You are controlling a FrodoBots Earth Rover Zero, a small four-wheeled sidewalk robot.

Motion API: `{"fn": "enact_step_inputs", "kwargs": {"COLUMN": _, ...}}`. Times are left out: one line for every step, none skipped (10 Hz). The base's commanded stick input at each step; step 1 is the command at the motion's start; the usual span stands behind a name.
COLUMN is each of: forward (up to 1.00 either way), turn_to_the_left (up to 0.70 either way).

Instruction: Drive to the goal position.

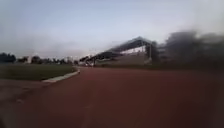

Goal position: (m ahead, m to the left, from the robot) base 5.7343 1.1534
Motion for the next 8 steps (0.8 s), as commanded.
{"fn": "enact_step_inputs", "kwargs": {"forward": 0.7, "turn_to_the_left": 0.0}}
{"fn": "enact_step_inputs", "kwargs": {"forward": 0.7, "turn_to_the_left": 0.0}}
{"fn": "enact_step_inputs", "kwargs": {"forward": 0.7, "turn_to_the_left": 0.0}}
{"fn": "enact_step_inputs", "kwargs": {"forward": 0.7, "turn_to_the_left": 0.0}}
{"fn": "enact_step_inputs", "kwargs": {"forward": 0.7, "turn_to_the_left": 0.01}}
{"fn": "enact_step_inputs", "kwargs": {"forward": 0.7, "turn_to_the_left": 0.0}}
{"fn": "enact_step_inputs", "kwargs": {"forward": 0.7, "turn_to_the_left": 0.0}}
{"fn": "enact_step_inputs", "kwargs": {"forward": 0.7, "turn_to_the_left": 0.0}}
